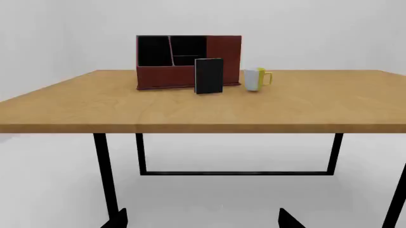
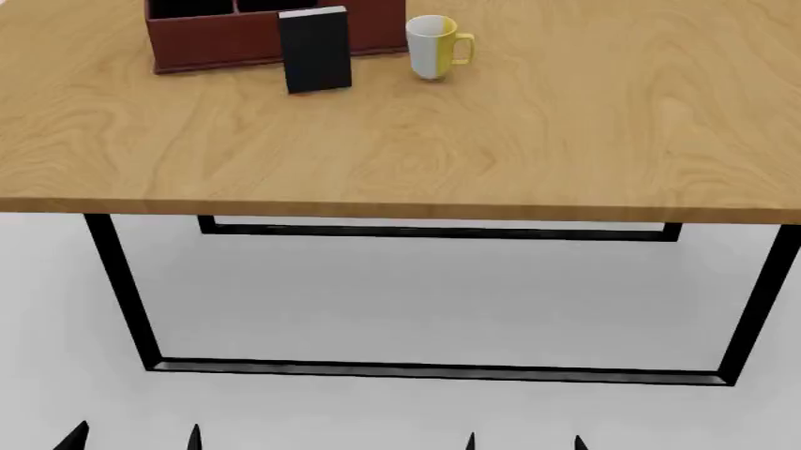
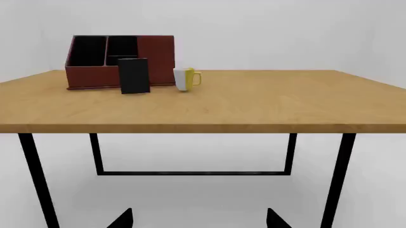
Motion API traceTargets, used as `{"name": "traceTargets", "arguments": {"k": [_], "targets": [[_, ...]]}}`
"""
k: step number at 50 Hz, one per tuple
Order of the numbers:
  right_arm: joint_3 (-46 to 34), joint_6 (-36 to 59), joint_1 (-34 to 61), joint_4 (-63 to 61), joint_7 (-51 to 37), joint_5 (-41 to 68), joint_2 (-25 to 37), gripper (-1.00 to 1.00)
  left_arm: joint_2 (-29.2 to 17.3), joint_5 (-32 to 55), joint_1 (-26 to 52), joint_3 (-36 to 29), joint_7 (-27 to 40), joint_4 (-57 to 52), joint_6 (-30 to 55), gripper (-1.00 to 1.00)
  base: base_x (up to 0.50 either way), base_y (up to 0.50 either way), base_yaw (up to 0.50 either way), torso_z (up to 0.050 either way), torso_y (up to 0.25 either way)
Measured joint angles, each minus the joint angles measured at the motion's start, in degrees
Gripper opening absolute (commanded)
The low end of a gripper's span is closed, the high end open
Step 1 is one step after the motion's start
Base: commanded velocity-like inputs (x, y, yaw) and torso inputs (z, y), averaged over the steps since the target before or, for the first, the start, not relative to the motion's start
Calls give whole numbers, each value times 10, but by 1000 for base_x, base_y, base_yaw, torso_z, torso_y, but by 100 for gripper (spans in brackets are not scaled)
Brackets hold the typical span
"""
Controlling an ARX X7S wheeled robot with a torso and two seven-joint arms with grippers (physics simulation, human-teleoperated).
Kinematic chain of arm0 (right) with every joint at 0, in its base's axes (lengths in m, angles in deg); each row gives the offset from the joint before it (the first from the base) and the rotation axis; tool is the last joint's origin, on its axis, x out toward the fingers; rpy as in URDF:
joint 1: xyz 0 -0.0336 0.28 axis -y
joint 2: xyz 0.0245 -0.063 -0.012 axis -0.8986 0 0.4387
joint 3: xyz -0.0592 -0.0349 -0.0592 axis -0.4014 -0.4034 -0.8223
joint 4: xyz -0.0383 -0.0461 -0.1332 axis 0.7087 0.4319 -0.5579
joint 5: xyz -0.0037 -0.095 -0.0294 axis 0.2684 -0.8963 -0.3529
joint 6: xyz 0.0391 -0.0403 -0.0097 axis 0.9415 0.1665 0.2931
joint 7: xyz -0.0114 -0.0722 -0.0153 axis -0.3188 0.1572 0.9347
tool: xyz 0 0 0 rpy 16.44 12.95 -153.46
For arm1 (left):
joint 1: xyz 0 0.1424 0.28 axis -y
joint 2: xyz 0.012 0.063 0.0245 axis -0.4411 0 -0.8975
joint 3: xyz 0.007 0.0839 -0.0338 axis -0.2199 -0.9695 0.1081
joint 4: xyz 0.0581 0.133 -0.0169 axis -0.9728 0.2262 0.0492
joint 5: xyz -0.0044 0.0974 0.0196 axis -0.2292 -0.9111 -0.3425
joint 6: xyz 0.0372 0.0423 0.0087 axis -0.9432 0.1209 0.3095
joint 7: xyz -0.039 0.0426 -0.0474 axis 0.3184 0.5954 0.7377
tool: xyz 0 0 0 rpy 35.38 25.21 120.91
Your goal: Pick up the book and place it in the front compartment of the caddy.
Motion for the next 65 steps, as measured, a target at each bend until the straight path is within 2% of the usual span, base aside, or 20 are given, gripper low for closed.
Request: {"name": "traceTargets", "arguments": {"k": [12, 20, 28, 48, 59, 65], "targets": [[-15, 11, -4, -15, -20, 13, 14, 100, -16, 15, -2, -16, 20, -8, 6, 100, 0, 0, 0, 0, 0], [-28, 66, -1, -71, -34, 18, 28, 100, -30, 19, -4, -25, 34, -53, 40, 100, 0, 0, 0, 0, 0], [-37, 163, 19, -149, -41, 16, 50, 100, -47, 29, 8, -26, 43, -125, 121, 100, 0, 0, 0, 0, 0], [-27, 461, 129, -353, -23, 34, 116, 100, -87, 70, 85, -6, 61, -331, 383, 100, 0, 0, 0, 0, 0], [-18, 557, 172, -421, -16, 41, 139, 100, -102, 85, 109, 1, 63, -391, 455, 100, 0, 0, 0, 0, 0], [-21, 578, 179, -444, -25, 31, 148, 100, -105, 93, 115, 2, 64, -407, 473, 100, 0, 464, 0, 0, 0]]}}
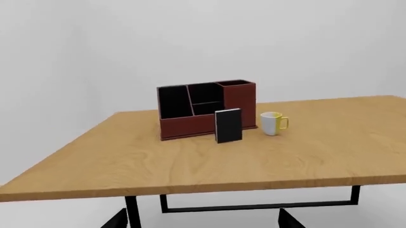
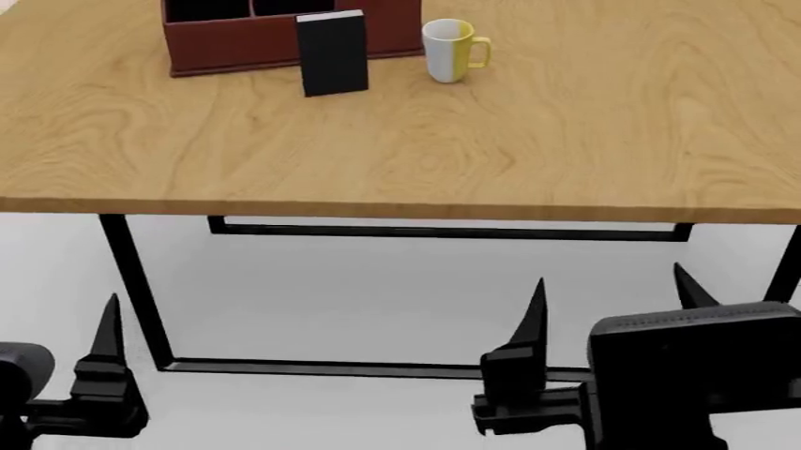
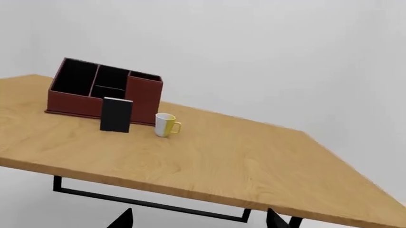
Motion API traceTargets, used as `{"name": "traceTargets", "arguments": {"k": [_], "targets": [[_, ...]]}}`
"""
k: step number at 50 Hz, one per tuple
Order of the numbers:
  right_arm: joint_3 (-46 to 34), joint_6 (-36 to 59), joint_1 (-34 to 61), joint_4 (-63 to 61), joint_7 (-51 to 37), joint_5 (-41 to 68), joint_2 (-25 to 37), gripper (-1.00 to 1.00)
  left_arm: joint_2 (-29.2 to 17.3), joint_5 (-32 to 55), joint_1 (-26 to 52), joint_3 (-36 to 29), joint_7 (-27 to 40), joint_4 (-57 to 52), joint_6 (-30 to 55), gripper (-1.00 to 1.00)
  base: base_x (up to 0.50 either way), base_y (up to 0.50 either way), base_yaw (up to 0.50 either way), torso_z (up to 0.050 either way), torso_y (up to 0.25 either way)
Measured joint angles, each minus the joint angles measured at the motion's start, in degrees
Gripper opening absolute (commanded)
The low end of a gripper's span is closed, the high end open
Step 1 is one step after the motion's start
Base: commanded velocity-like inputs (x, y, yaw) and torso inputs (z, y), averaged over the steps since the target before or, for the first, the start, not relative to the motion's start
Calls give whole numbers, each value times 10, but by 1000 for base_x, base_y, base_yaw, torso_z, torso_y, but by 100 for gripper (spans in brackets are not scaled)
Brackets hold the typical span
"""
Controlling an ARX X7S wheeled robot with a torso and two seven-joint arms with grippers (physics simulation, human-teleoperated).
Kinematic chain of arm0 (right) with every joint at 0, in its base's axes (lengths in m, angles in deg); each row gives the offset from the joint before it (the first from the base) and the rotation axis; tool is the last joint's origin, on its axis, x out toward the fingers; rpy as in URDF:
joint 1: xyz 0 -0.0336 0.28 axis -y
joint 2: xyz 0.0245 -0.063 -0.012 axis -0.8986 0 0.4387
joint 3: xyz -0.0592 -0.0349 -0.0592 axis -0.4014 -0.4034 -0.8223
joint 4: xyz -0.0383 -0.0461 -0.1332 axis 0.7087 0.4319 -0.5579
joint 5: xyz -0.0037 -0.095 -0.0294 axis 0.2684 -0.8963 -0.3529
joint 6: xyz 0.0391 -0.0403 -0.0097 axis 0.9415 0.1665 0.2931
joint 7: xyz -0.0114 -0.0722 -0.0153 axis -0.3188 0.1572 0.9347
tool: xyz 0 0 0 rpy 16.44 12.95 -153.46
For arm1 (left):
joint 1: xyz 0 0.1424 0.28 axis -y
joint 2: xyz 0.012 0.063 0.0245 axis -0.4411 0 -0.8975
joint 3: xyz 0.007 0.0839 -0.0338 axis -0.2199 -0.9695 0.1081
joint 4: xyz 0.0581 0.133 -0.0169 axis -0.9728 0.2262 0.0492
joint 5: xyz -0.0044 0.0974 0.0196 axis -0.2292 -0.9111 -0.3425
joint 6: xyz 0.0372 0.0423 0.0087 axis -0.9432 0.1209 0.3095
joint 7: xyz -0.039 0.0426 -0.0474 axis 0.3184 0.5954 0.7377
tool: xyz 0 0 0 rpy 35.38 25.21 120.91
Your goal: Pick up the book and place it in the front compartment of the caddy.
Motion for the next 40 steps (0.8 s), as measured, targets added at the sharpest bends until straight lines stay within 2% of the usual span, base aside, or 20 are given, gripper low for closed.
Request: {"name": "traceTargets", "arguments": {"k": [22, 32, 40], "targets": [[-8, 18, 6, -23, -9, 1, 7, 100, -9, 11, 19, 0, 7, -22, 30, 100, 0, 494, 0, 0, 0], [2, 20, 9, -23, -10, 11, 0, 100, -11, 12, 23, -4, 10, -22, 33, 100, 0, -4, 0, 0, 0], [15, 33, 14, -26, -8, 22, -8, 100, -13, 16, 21, -6, 12, -27, 34, 100, 500, 0, 0, 0, 0]]}}
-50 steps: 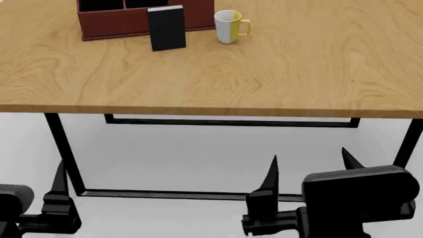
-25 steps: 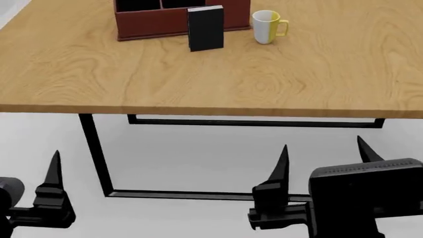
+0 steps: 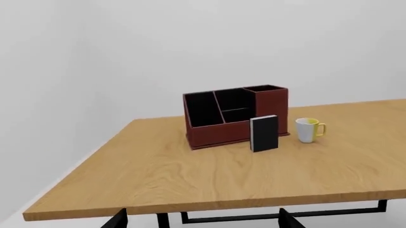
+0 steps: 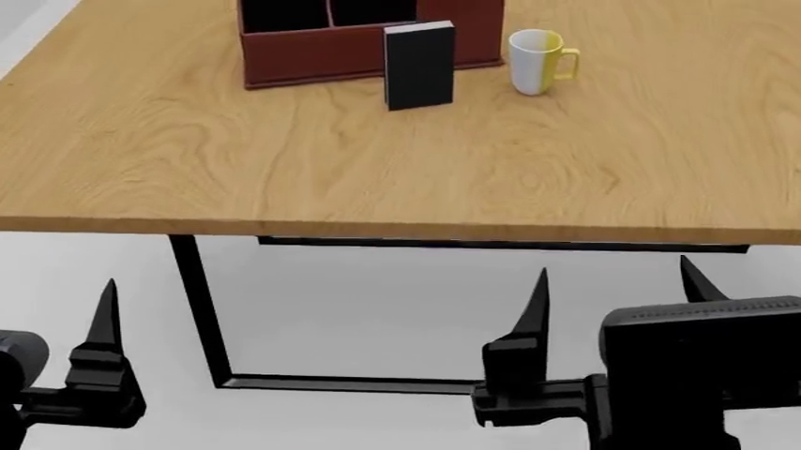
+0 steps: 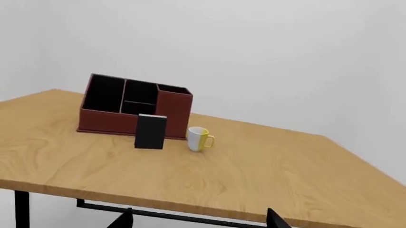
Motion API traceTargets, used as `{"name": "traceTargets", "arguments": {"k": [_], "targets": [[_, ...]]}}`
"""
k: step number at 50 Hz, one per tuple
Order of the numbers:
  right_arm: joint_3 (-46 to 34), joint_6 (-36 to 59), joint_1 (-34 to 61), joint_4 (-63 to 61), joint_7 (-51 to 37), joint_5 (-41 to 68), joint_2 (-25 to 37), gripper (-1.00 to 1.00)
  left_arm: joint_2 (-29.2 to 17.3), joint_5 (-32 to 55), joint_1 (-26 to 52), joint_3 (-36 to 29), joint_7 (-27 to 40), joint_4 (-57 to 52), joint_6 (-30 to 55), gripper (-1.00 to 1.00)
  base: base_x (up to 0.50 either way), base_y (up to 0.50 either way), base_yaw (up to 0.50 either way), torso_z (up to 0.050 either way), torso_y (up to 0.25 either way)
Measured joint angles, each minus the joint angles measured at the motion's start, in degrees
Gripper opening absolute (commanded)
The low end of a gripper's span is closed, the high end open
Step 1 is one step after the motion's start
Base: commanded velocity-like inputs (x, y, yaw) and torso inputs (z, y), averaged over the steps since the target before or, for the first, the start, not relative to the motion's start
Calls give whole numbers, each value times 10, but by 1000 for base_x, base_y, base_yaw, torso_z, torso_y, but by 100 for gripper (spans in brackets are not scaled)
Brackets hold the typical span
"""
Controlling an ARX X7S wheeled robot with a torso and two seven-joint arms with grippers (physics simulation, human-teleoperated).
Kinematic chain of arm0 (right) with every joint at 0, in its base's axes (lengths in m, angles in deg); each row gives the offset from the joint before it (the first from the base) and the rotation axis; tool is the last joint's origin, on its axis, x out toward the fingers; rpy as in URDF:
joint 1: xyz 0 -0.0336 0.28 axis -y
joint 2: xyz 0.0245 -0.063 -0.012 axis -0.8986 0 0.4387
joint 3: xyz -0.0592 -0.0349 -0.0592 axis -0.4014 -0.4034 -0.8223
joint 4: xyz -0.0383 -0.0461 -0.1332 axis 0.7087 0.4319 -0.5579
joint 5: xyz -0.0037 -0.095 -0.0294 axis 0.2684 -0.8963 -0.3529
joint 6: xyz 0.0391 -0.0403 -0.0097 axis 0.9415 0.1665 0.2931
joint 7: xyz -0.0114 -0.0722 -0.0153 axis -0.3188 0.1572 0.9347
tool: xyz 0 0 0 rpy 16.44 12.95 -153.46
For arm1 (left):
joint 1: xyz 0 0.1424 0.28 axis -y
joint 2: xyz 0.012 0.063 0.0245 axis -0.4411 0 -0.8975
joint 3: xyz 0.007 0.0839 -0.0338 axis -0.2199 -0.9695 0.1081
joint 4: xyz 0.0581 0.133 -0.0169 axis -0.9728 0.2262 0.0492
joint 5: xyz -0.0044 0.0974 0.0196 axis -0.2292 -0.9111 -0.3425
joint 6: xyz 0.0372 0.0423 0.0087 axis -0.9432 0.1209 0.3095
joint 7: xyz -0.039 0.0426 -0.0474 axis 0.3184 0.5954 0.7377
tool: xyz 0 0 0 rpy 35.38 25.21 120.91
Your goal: Pick up the book and place it in the front compartment of the caddy.
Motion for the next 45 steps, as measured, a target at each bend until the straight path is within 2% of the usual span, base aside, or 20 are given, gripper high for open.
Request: {"name": "traceTargets", "arguments": {"k": [45], "targets": [[2, 4, -5, -10, -8, 13, 3, 100, -9, 18, -5, -1, 13, -15, 2, 100, 500, 0, 0, 0, 1]]}}
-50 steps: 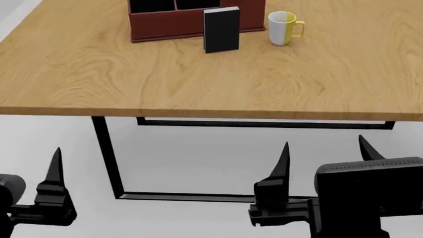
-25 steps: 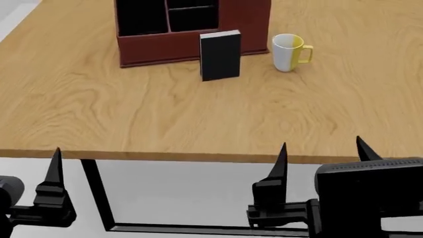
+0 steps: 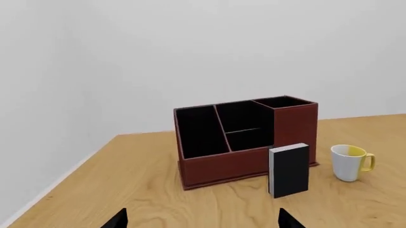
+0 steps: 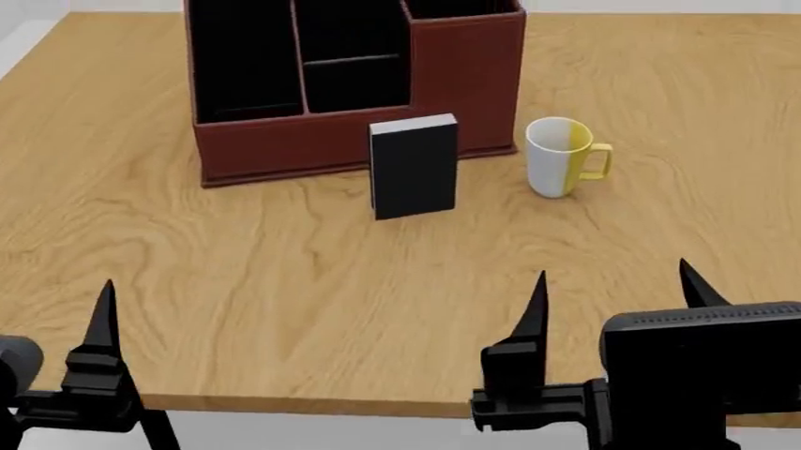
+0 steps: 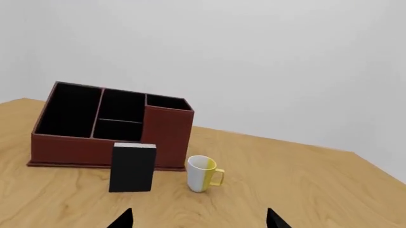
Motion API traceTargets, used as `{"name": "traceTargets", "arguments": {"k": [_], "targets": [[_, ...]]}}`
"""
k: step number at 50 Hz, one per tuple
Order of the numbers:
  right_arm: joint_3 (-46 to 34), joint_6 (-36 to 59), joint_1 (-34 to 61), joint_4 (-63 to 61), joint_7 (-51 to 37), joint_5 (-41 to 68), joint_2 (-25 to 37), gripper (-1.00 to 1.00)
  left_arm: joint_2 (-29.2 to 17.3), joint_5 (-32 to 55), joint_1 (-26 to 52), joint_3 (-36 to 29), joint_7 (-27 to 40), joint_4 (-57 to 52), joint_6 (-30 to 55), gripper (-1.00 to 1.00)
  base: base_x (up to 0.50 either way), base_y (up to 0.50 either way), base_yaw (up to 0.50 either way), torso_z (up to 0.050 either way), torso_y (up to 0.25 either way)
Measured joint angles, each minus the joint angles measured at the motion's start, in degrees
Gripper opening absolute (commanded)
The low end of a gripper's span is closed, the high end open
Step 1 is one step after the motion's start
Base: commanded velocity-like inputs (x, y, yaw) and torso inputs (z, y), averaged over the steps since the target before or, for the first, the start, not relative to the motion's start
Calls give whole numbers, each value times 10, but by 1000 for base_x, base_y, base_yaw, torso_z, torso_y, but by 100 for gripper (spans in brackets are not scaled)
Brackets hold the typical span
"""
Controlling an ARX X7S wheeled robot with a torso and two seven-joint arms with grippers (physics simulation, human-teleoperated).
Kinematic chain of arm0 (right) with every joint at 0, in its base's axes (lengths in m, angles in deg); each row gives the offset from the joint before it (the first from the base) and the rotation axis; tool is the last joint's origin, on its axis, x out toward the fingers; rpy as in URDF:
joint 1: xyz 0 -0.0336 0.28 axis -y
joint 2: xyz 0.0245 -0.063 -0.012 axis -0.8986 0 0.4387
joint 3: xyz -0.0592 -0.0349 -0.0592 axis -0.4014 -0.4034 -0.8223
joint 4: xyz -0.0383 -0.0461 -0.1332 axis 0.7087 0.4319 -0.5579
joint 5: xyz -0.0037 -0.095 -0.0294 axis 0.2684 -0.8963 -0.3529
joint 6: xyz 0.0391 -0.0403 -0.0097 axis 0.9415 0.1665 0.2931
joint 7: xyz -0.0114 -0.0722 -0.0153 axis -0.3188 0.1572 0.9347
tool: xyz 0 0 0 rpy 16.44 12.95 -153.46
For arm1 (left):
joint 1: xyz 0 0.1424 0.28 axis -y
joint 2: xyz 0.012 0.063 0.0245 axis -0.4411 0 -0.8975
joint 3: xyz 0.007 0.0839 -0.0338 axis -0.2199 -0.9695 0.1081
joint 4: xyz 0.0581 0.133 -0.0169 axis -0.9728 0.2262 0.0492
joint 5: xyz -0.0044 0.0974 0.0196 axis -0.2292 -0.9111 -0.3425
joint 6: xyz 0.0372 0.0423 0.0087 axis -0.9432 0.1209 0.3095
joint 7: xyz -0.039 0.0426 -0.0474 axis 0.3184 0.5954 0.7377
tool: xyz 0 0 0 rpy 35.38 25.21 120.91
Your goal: Pick up the book and place it in the front compartment of the caddy.
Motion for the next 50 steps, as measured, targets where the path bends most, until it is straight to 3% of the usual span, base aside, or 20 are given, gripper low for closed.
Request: {"name": "traceTargets", "arguments": {"k": [50], "targets": [[-11, -8, -2, 6, -12, 8, 7, 100, -10, 16, 2, -7, 14, -7, 4, 100, 500, 0, 0, 0, 1]]}}
